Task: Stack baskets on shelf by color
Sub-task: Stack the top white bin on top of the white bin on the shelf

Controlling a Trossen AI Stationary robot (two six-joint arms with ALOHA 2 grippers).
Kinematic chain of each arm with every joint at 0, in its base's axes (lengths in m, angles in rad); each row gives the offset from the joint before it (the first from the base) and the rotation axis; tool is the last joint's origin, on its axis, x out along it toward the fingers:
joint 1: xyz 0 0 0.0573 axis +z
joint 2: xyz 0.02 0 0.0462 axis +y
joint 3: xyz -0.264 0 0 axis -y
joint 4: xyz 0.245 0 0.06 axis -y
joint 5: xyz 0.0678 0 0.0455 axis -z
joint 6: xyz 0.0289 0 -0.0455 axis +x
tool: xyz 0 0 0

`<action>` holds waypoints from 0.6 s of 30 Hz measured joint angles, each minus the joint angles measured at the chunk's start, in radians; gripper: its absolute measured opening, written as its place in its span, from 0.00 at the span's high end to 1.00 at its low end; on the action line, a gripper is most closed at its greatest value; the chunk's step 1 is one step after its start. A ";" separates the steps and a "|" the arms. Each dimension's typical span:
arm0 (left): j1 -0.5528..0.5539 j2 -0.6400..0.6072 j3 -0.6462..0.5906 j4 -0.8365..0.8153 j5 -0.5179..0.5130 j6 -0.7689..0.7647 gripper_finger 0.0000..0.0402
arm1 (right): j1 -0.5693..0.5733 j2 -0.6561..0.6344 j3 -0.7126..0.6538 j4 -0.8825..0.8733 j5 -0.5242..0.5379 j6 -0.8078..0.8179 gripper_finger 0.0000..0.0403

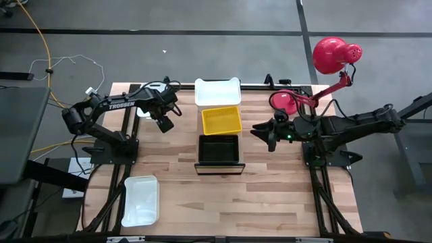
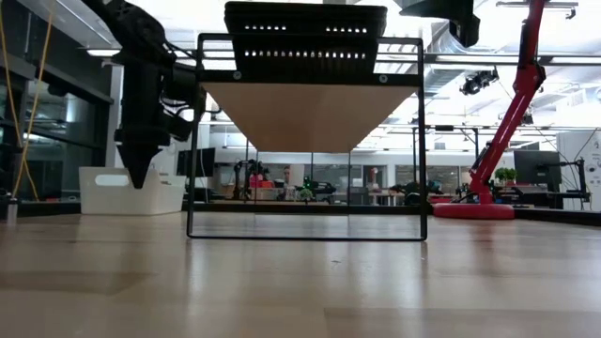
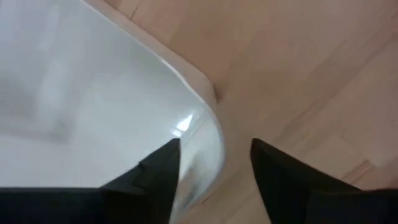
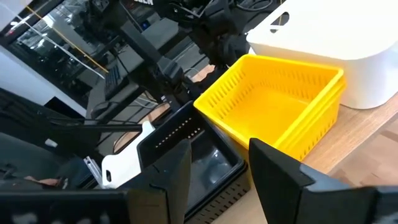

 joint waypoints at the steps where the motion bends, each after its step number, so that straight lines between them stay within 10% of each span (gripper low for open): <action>1: 0.000 0.000 0.000 0.005 0.000 0.000 0.59 | 0.000 0.000 0.000 0.000 0.000 -0.002 0.63; 6: -0.005 -0.007 0.000 -0.011 0.019 0.039 0.94 | 0.000 0.000 0.000 0.000 0.000 -0.007 0.63; 18: -0.058 -0.235 0.350 -0.141 -0.083 0.086 1.00 | 0.000 0.000 0.000 -0.001 -0.004 -0.053 0.63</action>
